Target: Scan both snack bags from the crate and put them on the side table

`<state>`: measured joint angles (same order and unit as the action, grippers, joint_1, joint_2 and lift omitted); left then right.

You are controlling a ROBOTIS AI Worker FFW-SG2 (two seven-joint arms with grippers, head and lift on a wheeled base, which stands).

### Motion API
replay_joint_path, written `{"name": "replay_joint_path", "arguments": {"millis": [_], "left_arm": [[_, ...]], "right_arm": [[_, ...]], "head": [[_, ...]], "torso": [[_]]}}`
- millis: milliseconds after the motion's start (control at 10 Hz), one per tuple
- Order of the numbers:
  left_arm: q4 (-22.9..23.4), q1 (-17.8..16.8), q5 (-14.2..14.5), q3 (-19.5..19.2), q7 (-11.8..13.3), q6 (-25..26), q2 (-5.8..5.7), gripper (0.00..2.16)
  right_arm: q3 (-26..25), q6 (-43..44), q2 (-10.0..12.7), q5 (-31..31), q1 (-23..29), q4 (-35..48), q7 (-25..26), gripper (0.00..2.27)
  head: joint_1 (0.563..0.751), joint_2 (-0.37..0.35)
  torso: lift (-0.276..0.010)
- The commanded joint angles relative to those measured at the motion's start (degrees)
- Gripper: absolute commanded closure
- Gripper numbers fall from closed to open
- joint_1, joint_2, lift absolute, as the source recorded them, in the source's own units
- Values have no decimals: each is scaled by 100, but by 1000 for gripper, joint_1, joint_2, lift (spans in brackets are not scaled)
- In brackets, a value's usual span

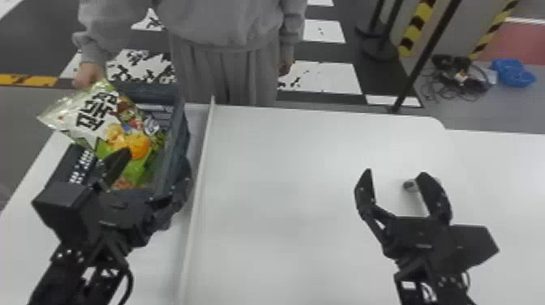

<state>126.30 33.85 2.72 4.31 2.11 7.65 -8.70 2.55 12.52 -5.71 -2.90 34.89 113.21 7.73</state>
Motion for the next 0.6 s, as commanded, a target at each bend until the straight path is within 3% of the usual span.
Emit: {"name": "replay_joint_path", "arguments": {"millis": [0, 300, 500], "left_arm": [[-18, -2, 9, -9, 44, 5, 0, 137], [-18, -10, -9, -9, 0, 5, 0, 137], [-27, -19, 71, -88, 123, 57, 0, 137]], "right_arm": [[0, 0, 0, 0, 0, -9, 0, 76], [0, 0, 9, 0, -17, -35, 0, 76], [9, 0, 9, 0, -17, -44, 0, 76]], "head": [[695, -80], [695, -83], [695, -80]], "torso": [[-87], [-87], [-87]]}}
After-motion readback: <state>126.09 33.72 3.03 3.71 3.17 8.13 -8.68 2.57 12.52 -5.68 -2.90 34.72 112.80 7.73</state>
